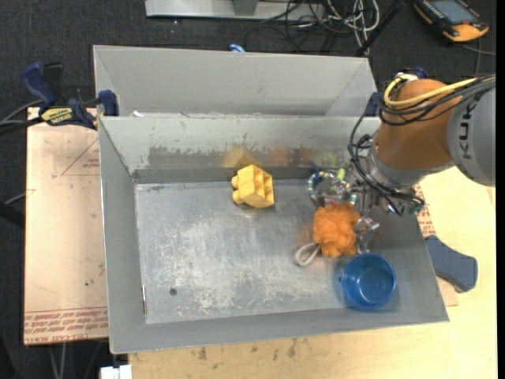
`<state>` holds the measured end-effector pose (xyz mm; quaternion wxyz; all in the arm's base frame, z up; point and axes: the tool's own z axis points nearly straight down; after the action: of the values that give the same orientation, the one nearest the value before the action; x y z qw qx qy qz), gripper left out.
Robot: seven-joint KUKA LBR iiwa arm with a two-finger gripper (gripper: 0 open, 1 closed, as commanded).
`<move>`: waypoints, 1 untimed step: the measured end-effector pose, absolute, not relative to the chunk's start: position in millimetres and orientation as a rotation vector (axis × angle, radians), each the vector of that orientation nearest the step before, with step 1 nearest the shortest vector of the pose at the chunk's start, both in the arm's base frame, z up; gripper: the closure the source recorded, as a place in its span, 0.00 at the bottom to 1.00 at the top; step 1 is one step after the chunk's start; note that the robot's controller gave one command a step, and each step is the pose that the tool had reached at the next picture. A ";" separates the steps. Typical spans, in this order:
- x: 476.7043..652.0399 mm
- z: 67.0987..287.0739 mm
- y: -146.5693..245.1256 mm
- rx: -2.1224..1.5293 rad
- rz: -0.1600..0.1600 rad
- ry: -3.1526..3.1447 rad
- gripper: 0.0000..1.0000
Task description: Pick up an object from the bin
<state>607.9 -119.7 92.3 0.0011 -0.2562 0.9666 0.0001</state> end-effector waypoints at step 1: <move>610.2 73.7 -108.7 -0.642 -0.006 3.071 1.00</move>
Offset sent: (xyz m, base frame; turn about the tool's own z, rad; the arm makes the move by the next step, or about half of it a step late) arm 0.0000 0.0000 0.0000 0.0000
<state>610.2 -108.7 73.7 0.0019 -0.2045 0.9789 -0.0019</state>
